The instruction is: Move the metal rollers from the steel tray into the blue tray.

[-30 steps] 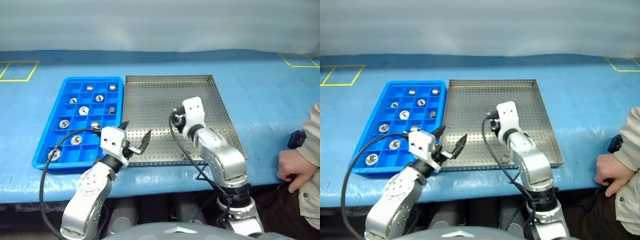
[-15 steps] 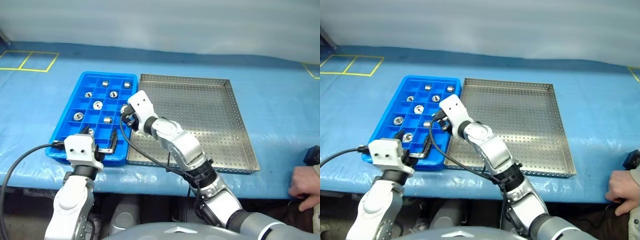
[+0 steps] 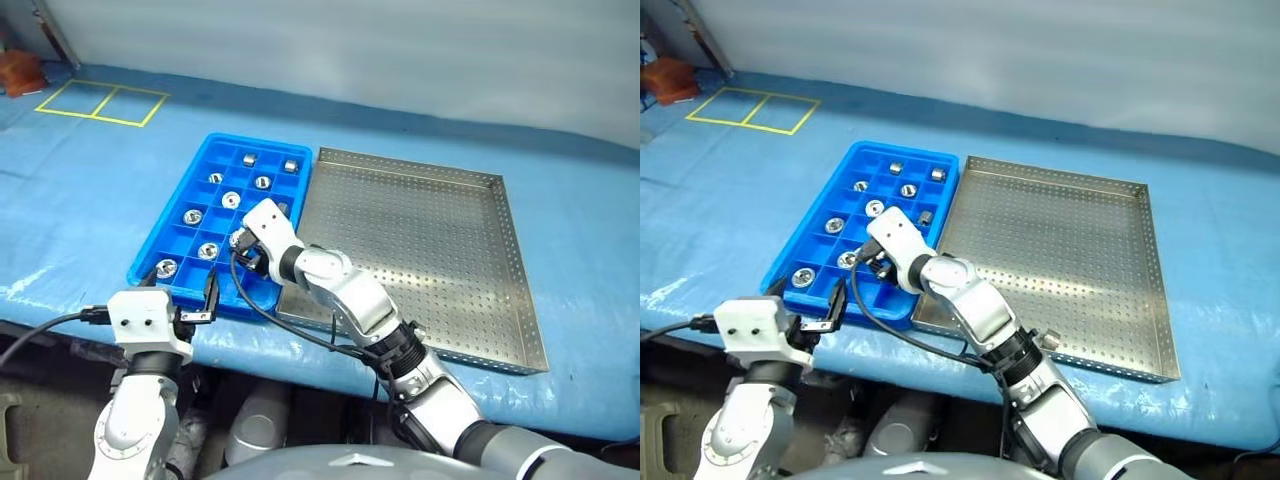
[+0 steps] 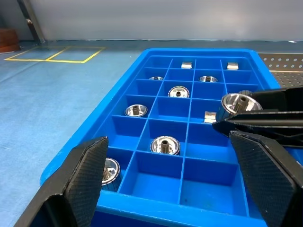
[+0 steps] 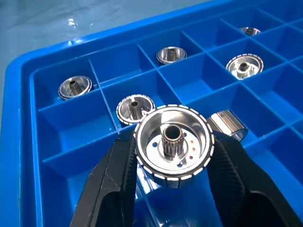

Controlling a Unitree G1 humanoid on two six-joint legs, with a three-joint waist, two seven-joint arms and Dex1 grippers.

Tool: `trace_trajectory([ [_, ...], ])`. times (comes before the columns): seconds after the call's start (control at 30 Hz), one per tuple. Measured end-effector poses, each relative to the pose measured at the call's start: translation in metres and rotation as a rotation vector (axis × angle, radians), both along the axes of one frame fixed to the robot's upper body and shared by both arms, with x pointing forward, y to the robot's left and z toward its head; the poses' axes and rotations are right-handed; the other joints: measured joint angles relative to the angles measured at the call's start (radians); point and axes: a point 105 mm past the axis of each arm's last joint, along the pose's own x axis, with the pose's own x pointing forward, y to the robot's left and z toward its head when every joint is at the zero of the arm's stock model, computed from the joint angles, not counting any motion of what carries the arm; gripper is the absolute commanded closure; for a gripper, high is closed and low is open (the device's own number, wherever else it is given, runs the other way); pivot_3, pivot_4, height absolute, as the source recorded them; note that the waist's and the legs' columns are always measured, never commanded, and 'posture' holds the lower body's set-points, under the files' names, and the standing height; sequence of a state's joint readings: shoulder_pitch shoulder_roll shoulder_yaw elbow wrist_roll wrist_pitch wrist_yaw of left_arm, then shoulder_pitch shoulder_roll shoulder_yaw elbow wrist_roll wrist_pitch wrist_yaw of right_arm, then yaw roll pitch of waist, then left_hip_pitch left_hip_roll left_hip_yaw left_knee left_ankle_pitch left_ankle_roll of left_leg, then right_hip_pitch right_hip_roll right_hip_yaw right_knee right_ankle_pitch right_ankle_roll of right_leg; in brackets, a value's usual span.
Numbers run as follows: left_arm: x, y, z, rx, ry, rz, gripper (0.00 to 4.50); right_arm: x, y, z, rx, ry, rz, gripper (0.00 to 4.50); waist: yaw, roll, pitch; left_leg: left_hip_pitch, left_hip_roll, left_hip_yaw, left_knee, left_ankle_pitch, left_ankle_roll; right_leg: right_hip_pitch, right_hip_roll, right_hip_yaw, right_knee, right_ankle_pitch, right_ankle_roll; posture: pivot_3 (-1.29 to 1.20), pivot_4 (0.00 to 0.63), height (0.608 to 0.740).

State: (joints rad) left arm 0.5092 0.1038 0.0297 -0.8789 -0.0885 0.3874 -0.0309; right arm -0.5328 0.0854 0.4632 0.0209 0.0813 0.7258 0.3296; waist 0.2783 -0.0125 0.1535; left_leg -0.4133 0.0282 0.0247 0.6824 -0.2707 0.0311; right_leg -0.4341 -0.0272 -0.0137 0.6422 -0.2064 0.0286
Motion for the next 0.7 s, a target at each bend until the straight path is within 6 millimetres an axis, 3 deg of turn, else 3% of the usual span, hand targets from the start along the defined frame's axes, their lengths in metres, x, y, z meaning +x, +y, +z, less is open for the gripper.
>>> trace_trajectory([
  [0.33,0.006,-0.008,0.003,0.005,-0.016,-0.066,0.0,0.007,-0.025,-0.001,-0.026,-0.002,-0.082,2.74,0.017,0.0,0.0,-0.001,0.0,0.0,0.0,0.0,-0.001,-0.001,0.001,-0.001,0.0,0.0,-0.001,0.43,0.15,0.74],
  [0.6,0.012,-0.014,0.006,0.016,-0.025,-0.13,0.0,0.002,-0.048,0.004,-0.05,-0.012,-0.116,0.1,0.011,0.0,0.0,0.0,0.0,0.0,0.0,0.0,-0.001,0.0,0.002,-0.001,0.0,-0.001,-0.001,0.35,0.15,0.74],
  [0.7,0.016,-0.022,0.002,0.014,-0.003,-0.207,0.0,0.004,-0.065,0.007,-0.044,-0.001,-0.179,0.02,-0.001,0.001,0.0,-0.001,0.0,-0.001,0.001,0.0,-0.001,0.0,0.002,-0.002,0.0,-0.001,-0.001,0.3,0.15,0.74],
])
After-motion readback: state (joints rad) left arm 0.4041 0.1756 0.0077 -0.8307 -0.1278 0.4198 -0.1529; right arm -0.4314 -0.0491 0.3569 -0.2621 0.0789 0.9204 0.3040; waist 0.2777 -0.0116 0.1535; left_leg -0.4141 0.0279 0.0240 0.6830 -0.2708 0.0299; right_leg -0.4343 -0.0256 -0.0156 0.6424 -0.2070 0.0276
